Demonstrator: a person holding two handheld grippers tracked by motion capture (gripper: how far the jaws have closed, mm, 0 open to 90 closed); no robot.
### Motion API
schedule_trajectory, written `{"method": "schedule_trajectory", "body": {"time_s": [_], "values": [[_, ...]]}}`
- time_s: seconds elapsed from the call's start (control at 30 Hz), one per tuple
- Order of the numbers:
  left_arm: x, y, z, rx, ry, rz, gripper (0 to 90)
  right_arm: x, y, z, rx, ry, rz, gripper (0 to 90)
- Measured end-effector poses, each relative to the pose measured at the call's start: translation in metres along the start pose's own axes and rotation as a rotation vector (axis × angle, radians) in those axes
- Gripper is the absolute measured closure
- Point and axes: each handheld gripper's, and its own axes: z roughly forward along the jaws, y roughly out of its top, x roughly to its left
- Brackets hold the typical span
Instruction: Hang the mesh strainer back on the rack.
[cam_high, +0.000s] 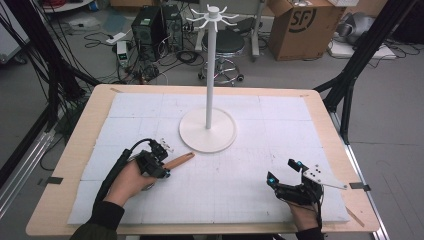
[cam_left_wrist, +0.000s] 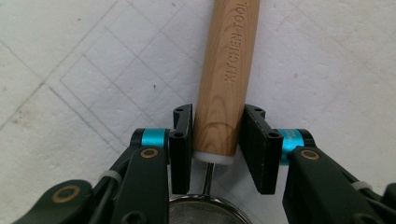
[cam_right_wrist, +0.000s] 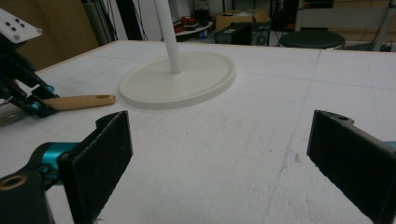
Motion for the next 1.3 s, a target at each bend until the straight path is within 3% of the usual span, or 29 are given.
{"method": "schedule_trajectory", "body": {"time_s": [0.1,0.13,0.23,0.37,0.47,0.7,0.9,1.23,1.3], "values": [[0.001,0.006,0.0,0.049,-0.003,0.016,66.5,0.0,0.0,0.0,-0.001,0.0,-0.004,5.9],[0.0,0.006,0.001,0.043,-0.003,0.011,66.9,0.0,0.0,0.0,-0.001,0.0,-0.004,5.9],[-0.003,0.008,0.0,0.065,0.016,0.053,69.3,-0.001,0.0,-0.001,-0.006,0.001,0.0,5.9],[0.0,0.001,-0.001,0.013,0.0,0.032,69.8,-0.001,0.0,-0.002,-0.007,0.0,0.0,5.9],[0.008,-0.011,-0.003,-0.074,-0.056,-0.022,69.8,-0.001,0.0,-0.002,-0.009,-0.004,-0.003,5.9],[0.018,-0.027,-0.015,-0.215,-0.157,-0.07,69.7,-0.003,0.0,-0.002,-0.011,-0.008,-0.002,5.9],[0.027,-0.036,-0.034,-0.442,-0.282,-0.15,69.6,-0.001,0.0,-0.002,-0.007,-0.008,-0.008,5.9],[0.028,-0.037,-0.053,-0.695,-0.426,-0.217,69.5,-0.001,-0.001,-0.002,-0.003,-0.008,-0.008,5.9],[0.028,-0.035,-0.059,-0.767,-0.456,-0.238,69.5,-0.001,-0.001,-0.002,-0.001,-0.008,-0.011,5.9]]}}
